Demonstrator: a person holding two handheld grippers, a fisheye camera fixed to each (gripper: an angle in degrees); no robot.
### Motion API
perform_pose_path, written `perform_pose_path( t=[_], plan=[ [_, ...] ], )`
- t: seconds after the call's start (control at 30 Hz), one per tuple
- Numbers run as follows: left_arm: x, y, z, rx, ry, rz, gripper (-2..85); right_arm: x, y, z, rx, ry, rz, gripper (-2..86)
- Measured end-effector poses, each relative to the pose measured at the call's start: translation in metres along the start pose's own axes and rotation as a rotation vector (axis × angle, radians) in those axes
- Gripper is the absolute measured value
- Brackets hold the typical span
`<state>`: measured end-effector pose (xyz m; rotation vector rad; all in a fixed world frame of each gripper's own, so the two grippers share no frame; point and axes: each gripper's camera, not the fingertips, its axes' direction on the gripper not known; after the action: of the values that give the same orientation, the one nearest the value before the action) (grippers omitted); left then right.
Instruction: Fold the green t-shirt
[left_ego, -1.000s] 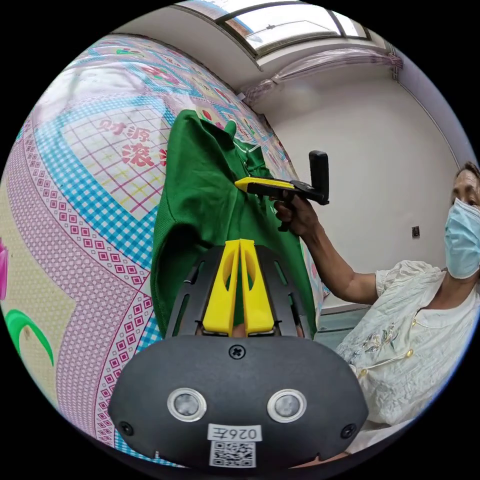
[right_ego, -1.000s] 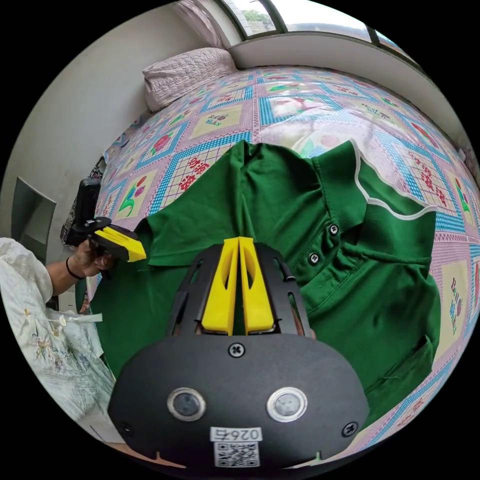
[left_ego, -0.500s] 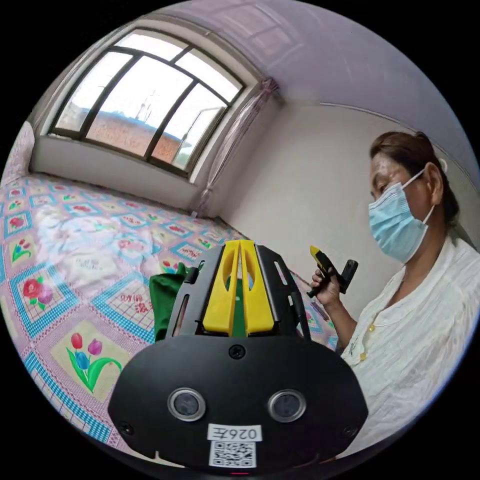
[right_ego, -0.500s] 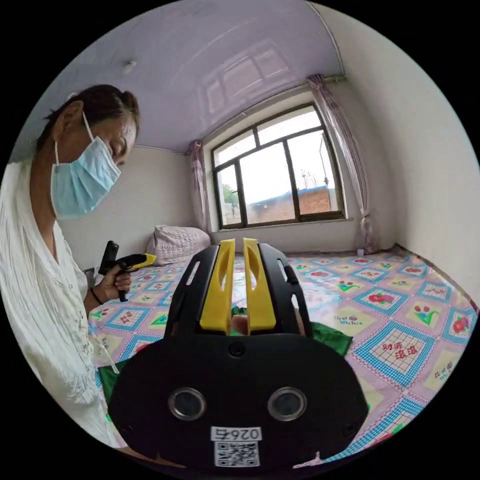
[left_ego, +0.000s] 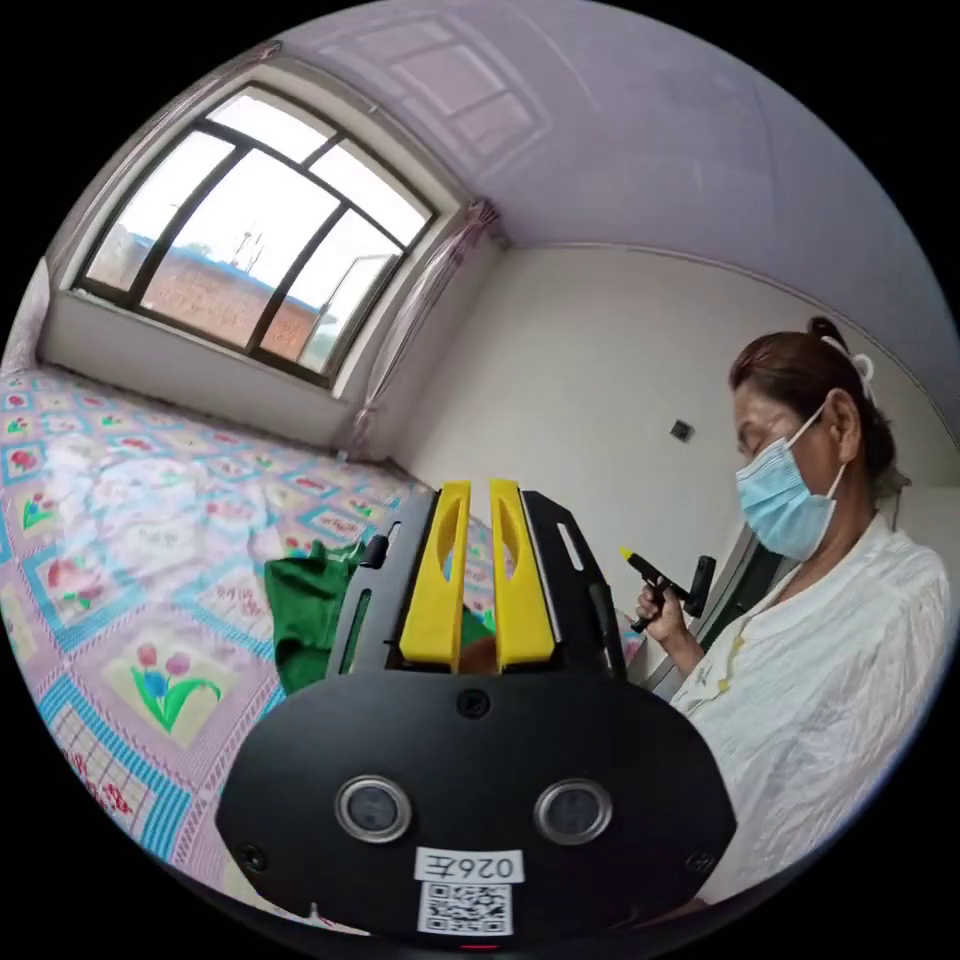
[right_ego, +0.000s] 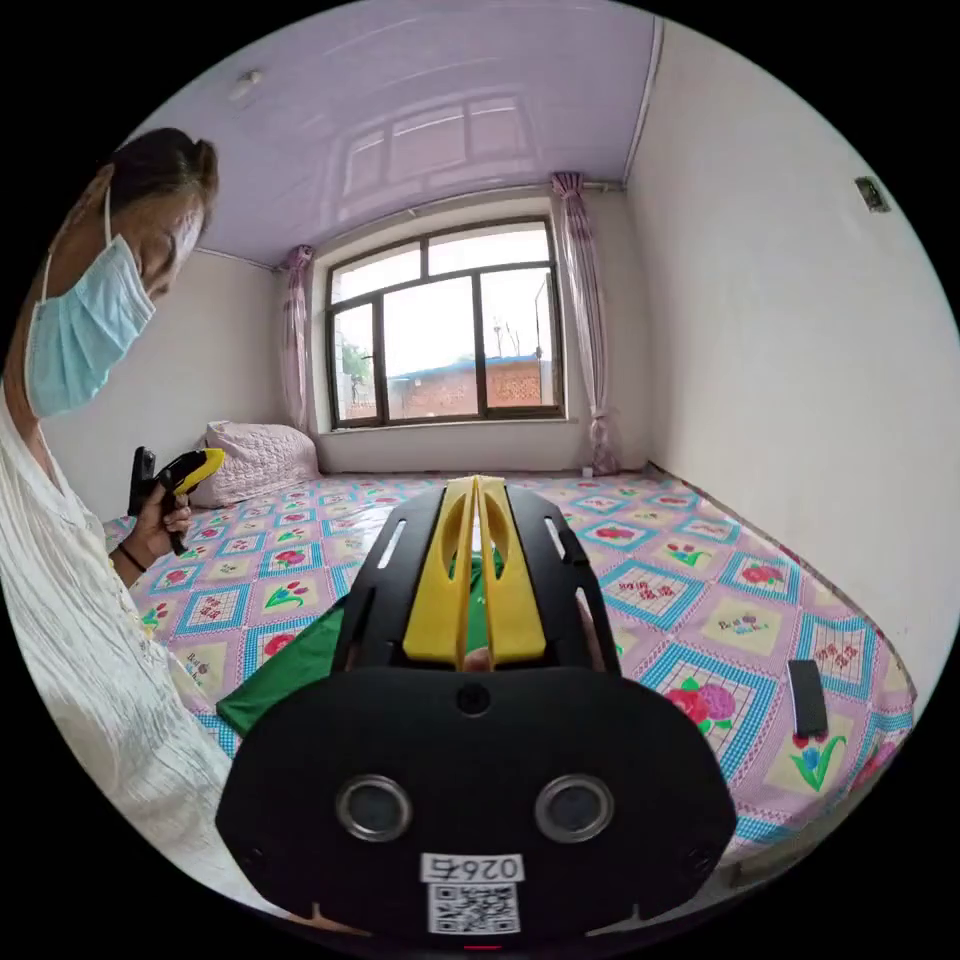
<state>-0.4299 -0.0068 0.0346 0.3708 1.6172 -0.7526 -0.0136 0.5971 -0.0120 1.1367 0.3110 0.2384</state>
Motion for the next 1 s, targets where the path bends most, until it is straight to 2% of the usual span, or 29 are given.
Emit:
perform_pose_path(
  t=[0.03, 0.1, 0.2, 0.4, 0.53, 0.77, 0.83, 0.93, 1.0],
  plan=[
    [-0.005, 0.014, 0.007, -0.064, -0.041, -0.044, 7.8, 0.006, 0.011, 0.005, -0.054, 0.007, 0.022, -0.9],
    [-0.024, 0.079, 0.028, -0.289, -0.183, -0.223, 11.0, 0.027, 0.06, 0.025, -0.284, 0.044, 0.099, -1.0],
    [-0.031, 0.156, 0.044, -0.471, -0.292, -0.394, 11.9, 0.044, 0.116, 0.041, -0.509, 0.036, 0.19, 0.1],
    [-0.007, 0.222, 0.098, -0.825, -0.487, -0.369, 14.7, 0.055, 0.171, 0.066, -0.75, 0.111, 0.184, 5.7],
    [-0.004, 0.224, 0.123, -0.902, -0.547, -0.347, 16.9, 0.066, 0.182, 0.087, -0.825, 0.093, 0.197, 7.5],
    [0.006, 0.224, 0.15, -0.947, -0.613, -0.306, 20.1, 0.1, 0.18, 0.104, -0.807, 0.066, 0.324, 8.2],
    [0.005, 0.22, 0.153, -0.925, -0.634, -0.308, 18.0, 0.105, 0.174, 0.11, -0.815, 0.059, 0.332, 6.2],
    [0.002, 0.213, 0.16, -0.968, -0.703, -0.267, 10.4, 0.106, 0.165, 0.122, -0.866, 0.051, 0.286, 0.2],
    [-0.001, 0.208, 0.167, -0.999, -0.569, -0.251, 2.1, 0.11, 0.158, 0.126, -0.879, 0.034, 0.29, -1.0]
  ],
)
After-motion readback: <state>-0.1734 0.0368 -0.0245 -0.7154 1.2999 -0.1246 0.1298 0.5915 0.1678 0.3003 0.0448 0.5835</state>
